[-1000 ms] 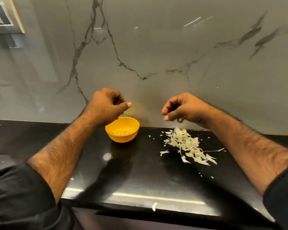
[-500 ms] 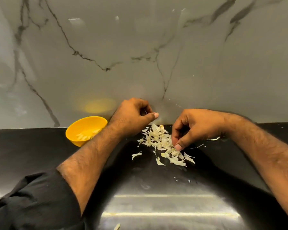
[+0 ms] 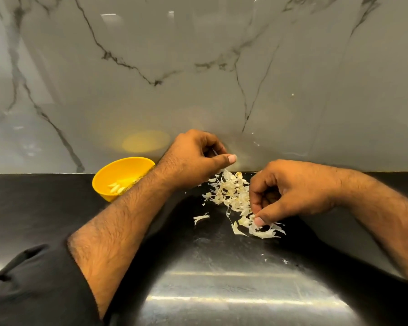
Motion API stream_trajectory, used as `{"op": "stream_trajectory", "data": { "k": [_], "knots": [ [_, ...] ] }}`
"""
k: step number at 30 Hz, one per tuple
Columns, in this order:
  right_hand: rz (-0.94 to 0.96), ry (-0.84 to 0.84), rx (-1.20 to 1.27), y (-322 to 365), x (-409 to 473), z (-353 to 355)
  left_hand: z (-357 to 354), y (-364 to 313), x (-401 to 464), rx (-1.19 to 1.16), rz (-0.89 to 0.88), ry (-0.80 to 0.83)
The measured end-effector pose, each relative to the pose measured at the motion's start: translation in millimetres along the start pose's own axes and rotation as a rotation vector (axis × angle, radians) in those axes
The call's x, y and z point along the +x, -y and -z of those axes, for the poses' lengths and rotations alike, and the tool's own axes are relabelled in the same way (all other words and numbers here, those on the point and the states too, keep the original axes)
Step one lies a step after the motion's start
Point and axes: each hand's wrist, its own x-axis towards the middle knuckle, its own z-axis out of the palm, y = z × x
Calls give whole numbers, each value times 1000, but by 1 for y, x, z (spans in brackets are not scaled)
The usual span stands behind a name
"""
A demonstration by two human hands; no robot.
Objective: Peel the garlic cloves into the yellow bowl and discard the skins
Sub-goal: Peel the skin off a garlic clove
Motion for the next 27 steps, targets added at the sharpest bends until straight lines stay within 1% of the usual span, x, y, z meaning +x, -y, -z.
{"op": "stream_trajectory", "data": {
  "k": [5,7,10,13,15,17,19,21,25,27],
  "knots": [
    [86,-230,258,-11,-5,12,2,0,-1,-38,15,4],
    [92,-310,309,-15,-9,18,3,0,0,-42,22,9],
    [45,-376,318,-23,-12,21,5,0,-1,-58,20,17],
    [-10,-345,287,-25,-11,21,5,1,-2,-70,20,24],
    [-53,-258,251,-23,-9,17,5,0,-3,-70,25,35],
    [-73,-194,131,-19,-7,11,4,0,-4,-71,35,44],
    [-66,-243,42,-17,-1,4,4,-1,-4,-71,40,50],
    [-57,-274,55,-16,5,-1,4,-1,-4,-65,46,65],
    [-22,-209,-39,-15,7,-6,6,3,-2,33,84,139],
    [-13,-208,5,-16,2,-2,6,6,0,74,104,173]
  ]
}}
